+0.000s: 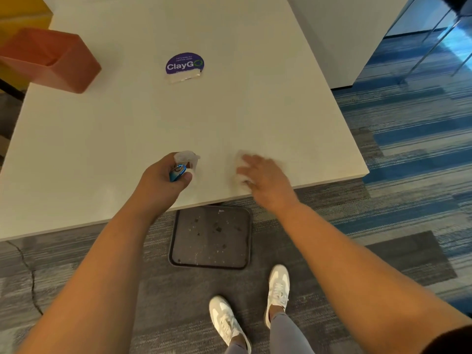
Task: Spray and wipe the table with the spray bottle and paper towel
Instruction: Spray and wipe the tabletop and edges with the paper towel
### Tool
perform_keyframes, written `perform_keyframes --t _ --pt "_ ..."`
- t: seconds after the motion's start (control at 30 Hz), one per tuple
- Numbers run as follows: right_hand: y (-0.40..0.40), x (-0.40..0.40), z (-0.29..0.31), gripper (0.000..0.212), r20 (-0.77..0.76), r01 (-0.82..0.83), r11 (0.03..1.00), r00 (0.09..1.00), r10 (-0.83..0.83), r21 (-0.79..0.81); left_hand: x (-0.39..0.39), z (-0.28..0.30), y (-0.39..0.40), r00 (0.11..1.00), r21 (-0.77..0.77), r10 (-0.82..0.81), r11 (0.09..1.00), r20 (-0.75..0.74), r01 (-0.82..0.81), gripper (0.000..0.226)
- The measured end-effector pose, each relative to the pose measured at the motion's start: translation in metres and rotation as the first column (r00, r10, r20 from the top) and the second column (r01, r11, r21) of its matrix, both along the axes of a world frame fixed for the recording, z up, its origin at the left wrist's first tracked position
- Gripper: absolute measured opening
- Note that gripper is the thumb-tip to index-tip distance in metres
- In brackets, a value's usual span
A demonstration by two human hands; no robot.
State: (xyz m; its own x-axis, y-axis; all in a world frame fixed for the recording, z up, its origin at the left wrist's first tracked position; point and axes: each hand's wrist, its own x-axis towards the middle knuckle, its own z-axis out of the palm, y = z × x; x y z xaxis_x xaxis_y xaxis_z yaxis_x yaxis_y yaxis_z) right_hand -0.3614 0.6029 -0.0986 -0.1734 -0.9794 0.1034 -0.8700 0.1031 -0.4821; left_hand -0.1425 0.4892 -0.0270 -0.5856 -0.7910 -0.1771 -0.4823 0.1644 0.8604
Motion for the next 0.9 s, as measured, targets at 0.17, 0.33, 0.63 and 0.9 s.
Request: perform_keyframes --t 0.17,0.33,0.63,0.9 --pt "0.020 0.033 0.008 0.031 0.225 -0.168 0.986 0.960 0.165 -0.005 0.009 0.004 -0.004 1.000 -0.011 0.002 1.000 0.001 -0.002 0.031" --pt "0.006 -0.019 0.018 0.031 0.100 0.242 0.970 0.966 -0.239 -0.021 0.025 0.005 -0.006 1.000 -0.004 0.020 1.000 -0.009 -0.020 0.033" --pt "0.030 0.032 0.023 0.041 0.205 -0.013 1.000 0.979 0.016 -0.015 0.030 0.009 -0.006 1.000 -0.006 0.003 1.000 -0.005 -0.003 0.033" --pt "0.045 0.011 0.010 0.036 0.119 0.061 0.997 0.991 -0.066 0.049 0.013 0.009 0.000 1.000 -0.016 -0.026 1.000 0.018 0.026 0.034"
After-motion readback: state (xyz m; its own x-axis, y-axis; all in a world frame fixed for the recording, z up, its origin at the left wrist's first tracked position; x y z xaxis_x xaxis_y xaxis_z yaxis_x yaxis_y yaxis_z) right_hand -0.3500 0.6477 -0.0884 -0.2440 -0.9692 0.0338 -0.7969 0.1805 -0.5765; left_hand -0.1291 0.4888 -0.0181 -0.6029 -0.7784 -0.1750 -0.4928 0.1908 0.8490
